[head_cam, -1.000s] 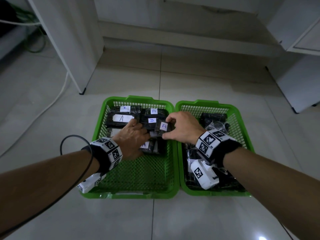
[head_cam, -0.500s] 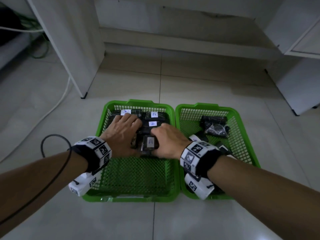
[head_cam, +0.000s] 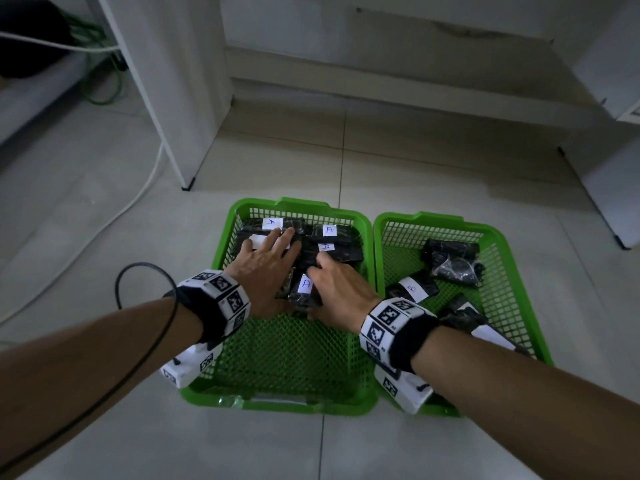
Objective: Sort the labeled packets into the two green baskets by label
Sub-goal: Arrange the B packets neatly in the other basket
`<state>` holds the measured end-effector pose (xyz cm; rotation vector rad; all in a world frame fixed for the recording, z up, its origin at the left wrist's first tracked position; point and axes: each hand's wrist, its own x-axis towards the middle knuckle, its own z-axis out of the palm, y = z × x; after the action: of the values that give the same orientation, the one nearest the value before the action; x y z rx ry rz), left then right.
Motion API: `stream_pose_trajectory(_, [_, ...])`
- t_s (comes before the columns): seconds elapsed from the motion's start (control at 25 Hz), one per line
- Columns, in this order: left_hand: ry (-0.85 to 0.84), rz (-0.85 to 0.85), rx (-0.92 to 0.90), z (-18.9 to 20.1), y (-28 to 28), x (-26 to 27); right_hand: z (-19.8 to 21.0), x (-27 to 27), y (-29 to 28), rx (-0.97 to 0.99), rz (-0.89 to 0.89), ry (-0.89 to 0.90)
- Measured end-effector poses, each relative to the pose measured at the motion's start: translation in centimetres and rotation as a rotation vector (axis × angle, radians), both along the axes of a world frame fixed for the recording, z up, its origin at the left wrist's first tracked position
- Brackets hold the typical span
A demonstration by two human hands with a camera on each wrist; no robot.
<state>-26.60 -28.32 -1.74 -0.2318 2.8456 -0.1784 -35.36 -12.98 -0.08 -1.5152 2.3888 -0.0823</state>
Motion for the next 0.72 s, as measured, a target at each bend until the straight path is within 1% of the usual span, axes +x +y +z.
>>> stream_pose_trajectory(0.12, [0.000,-0.001,0.023,0.8,0.0,-0.5,1.1,-0.5,0.2,-0.005,0.005,0.002])
stream_pose_trajectory(0.2, [0.016,-0.007,0.029,1.8,0.1,-0.7,2.5,-1.3,0.6,-0.068,-0.003,-0.033])
stream_pose_trajectory(0.28, [0.052,-0.025,0.014,3.2,0.4,-0.8,4.0,-2.6,1.1,-0.131,-0.054,-0.062])
stream_pose_trajectory(0.4, [0.049,-0.083,-0.032,5.0,1.6,-1.7,5.2,-5.1,3.7,-0.192,-0.185,-0.009])
stream_pose_trajectory(0.52, [0.018,-0.077,-0.054,7.0,3.5,-3.2,5.7,-7.4,6.7,-0.225,-0.271,0.030])
stream_pose_trajectory(0.72, [0.030,-0.169,-0.086,11.8,7.7,-7.8,6.3,-10.3,10.8,-0.238,-0.320,-0.030])
